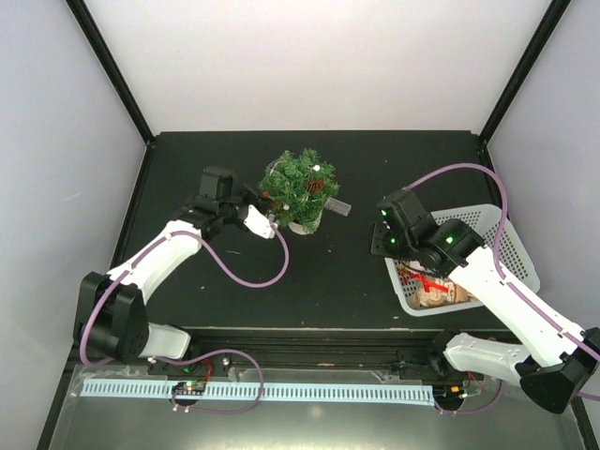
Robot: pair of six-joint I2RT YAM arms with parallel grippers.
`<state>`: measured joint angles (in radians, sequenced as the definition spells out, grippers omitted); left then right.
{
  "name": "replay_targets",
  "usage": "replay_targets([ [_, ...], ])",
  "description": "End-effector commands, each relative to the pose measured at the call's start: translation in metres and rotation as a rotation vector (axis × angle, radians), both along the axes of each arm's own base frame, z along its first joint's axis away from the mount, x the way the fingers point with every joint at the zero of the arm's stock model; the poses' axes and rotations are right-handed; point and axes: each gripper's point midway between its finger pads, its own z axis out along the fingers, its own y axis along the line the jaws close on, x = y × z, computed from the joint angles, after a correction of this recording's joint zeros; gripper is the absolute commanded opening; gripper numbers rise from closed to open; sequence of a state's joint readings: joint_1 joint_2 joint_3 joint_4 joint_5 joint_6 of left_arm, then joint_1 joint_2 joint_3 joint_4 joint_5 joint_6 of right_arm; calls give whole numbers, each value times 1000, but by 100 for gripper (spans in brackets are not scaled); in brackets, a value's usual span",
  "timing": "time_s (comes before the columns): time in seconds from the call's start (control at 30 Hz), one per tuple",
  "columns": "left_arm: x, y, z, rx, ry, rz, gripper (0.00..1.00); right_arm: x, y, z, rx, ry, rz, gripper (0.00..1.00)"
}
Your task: Decorate the small christmas tree
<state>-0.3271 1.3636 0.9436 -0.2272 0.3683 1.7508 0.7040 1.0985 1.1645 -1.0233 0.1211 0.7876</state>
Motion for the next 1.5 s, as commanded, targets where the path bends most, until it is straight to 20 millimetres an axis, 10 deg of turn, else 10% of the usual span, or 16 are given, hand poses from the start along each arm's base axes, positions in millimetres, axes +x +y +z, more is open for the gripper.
replay_targets([
  [0.0,7,-5,9,-18,-65,-4,8,1,1,3,31,-13,-14,24],
  [0.73,-1,10,91,-176,-225,12,3,7,9,-4,29,-6,9,24],
  [1.07,10,-16,132,-257,-293,-51,4,12,16,-5,24,1,26,24],
  [1.47,26,-46,122,-243,-293,-117,8,7,9,-9,26,5,3,24],
])
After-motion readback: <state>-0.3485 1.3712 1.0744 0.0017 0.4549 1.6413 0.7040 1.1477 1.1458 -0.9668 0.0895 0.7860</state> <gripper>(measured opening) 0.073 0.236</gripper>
